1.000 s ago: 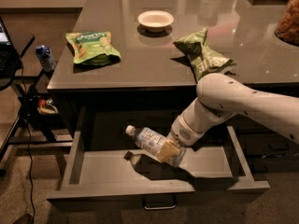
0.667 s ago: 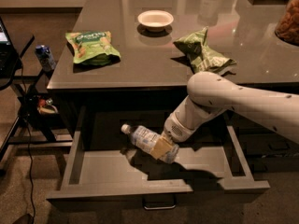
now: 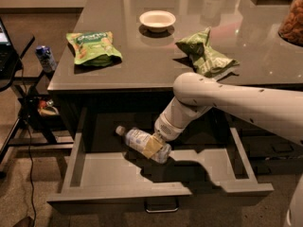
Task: Place blue plastic bottle into top drawer
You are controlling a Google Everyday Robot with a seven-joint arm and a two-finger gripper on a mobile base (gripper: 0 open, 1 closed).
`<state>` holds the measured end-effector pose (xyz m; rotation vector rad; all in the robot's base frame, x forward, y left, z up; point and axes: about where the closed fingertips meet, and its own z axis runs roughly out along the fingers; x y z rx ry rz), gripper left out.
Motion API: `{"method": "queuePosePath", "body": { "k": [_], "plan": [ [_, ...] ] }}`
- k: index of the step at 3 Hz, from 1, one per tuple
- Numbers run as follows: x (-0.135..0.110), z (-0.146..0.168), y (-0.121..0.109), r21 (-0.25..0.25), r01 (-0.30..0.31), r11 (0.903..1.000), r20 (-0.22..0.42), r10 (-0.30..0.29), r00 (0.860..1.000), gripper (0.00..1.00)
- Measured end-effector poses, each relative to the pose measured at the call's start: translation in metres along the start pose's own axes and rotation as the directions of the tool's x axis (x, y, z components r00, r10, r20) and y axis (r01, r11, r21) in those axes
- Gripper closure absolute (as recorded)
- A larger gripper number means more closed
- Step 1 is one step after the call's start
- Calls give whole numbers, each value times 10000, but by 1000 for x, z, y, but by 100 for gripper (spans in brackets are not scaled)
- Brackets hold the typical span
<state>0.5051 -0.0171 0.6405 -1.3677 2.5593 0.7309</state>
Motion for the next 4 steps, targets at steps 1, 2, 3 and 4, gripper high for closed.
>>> {"method": "queuePosePath", "body": {
  "k": [1,2,3,4],
  "plan": [
    [-4,9,1,72,-255,9997,-185,256,9995,100],
    [-5,16,5,166,-418,9990,-398,424,9983,100],
    [2,17,10,260,-671,9974,-489,683,9965,100],
    [12,20,15,252,-926,9954,-505,938,9943,100]
  ]
}}
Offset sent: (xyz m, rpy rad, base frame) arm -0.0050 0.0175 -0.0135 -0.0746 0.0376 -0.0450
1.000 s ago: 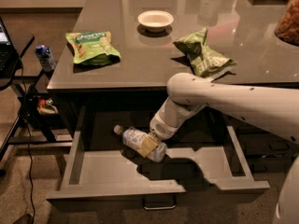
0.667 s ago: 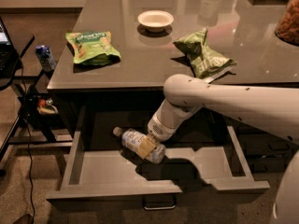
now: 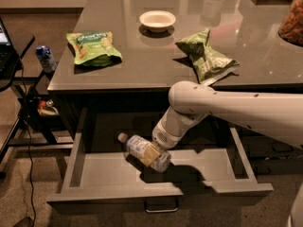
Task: Place blue plastic bottle into top drawer
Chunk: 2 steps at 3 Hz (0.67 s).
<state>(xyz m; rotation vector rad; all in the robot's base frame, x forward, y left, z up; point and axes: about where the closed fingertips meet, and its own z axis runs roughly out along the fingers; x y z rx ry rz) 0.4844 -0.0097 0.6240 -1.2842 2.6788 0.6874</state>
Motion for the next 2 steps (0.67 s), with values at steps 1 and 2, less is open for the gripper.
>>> {"method": "queuePosePath", "body": {
  "k": [1,2],
  "plan": [
    [9,2,1,-129,-157,9998,91,159,9998,100],
    [10,2,1,-130,-160,9998,91,162,9998,81]
  ]
}}
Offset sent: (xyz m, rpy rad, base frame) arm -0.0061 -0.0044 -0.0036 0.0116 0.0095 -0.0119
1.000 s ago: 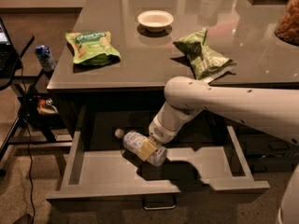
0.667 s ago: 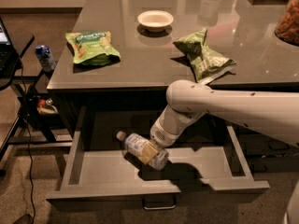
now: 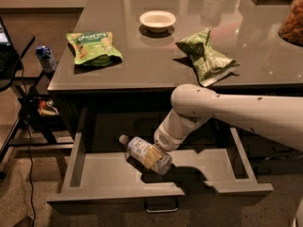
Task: Place blue plastic bottle into top drawer
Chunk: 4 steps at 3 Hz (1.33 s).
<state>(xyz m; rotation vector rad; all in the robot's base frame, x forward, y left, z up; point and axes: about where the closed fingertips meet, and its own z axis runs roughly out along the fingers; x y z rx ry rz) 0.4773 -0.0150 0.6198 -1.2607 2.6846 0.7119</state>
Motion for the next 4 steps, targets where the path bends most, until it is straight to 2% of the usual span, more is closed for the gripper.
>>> {"method": "queuePosePath", "body": {
  "k": [3,4],
  "plan": [
    [0,0,0,0,0,10000,-1,0,10000,11],
    [0,0,0,-2,2,10000,-3,-2,10000,0]
  ]
}}
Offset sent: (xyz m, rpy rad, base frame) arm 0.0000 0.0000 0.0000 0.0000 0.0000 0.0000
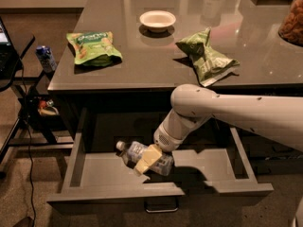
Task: Place blue plastic bottle into top drawer
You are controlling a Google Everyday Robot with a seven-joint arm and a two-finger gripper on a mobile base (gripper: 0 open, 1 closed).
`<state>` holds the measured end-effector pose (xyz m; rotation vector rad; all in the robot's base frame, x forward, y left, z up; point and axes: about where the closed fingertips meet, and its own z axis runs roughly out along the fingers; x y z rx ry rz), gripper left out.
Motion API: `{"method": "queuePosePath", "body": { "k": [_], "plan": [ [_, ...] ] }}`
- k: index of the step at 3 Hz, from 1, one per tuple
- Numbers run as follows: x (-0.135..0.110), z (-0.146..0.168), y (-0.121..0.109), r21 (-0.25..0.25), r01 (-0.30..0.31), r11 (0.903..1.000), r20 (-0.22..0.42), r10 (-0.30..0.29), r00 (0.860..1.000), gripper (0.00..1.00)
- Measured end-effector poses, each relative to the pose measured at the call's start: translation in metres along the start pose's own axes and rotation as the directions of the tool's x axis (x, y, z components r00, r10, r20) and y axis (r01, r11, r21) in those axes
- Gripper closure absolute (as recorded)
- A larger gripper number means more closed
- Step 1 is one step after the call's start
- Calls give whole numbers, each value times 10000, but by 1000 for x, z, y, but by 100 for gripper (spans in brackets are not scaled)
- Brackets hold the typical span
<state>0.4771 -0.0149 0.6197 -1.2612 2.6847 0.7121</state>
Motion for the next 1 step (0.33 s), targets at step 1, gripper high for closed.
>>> {"method": "queuePosePath", "body": {
  "k": [1],
  "plan": [
    [0,0,0,0,0,10000,0,0,10000,0]
  ]
}}
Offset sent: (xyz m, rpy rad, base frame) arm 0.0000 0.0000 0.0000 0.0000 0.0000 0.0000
